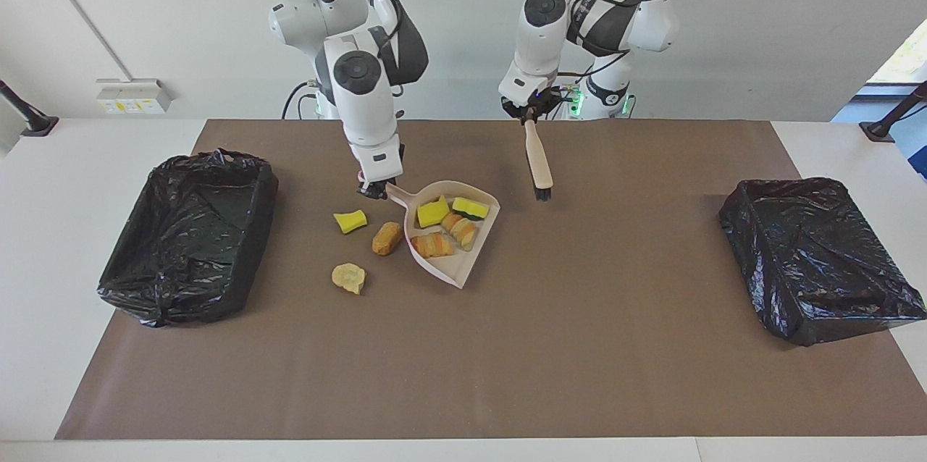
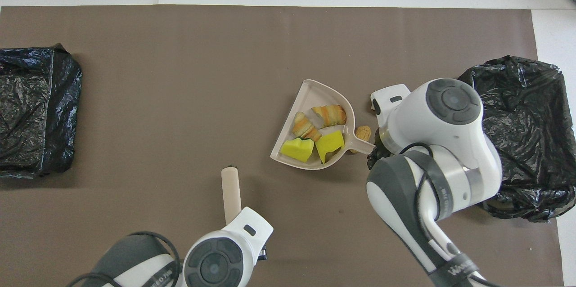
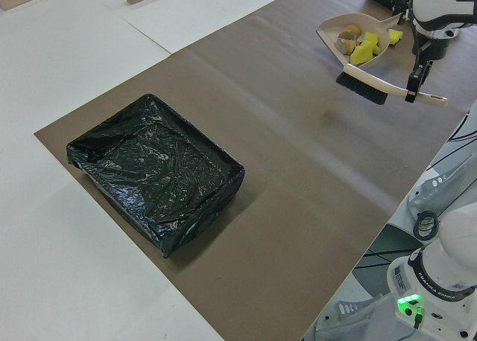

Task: Sweep and dump trash in bin

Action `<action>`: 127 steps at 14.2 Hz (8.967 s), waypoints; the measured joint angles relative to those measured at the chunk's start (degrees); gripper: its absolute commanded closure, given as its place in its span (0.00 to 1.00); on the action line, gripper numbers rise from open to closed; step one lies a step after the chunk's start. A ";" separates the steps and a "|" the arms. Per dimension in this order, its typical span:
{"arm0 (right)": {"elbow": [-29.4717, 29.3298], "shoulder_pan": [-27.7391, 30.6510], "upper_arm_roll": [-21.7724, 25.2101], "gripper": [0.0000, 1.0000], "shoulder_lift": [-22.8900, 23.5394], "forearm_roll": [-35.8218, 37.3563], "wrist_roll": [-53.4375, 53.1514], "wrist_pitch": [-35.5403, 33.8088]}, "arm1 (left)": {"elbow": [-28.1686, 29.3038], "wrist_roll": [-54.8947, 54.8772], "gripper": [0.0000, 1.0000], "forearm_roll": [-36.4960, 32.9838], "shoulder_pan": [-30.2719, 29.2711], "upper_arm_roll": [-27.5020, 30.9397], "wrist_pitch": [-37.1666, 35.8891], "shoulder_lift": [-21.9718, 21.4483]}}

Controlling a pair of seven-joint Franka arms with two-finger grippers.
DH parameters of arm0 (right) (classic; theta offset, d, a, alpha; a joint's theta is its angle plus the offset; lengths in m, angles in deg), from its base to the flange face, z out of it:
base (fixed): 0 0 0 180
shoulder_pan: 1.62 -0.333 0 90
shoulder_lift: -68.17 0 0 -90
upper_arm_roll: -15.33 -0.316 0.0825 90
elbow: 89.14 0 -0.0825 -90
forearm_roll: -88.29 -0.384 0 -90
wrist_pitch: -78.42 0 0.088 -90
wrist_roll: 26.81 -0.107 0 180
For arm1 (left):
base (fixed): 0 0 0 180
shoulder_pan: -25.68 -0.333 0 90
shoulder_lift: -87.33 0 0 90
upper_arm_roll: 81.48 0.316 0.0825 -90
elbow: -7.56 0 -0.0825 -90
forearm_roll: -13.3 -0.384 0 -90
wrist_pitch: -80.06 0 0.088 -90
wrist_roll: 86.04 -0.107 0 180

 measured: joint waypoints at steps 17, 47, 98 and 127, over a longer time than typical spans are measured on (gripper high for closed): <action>-24.73 41.23 0.79 1.00 5.22 4.67 47.61 -16.58 | 6.19 -0.25 0.02 7.86 11.89 0.09 12.29 5.51; -22.70 27.49 -0.84 1.00 7.99 47.58 48.68 -8.09 | -49.89 -52.15 0.00 -7.65 -37.34 2.13 -28.09 13.90; -32.16 -2.18 -22.82 1.00 30.01 8.04 -88.83 5.50 | -48.87 -53.81 0.00 -6.46 -39.82 1.56 -23.02 14.33; 16.42 -14.81 -23.57 0.00 -10.46 -13.24 -88.96 3.38 | -41.13 -21.28 0.00 -7.97 -16.26 0.12 6.95 36.91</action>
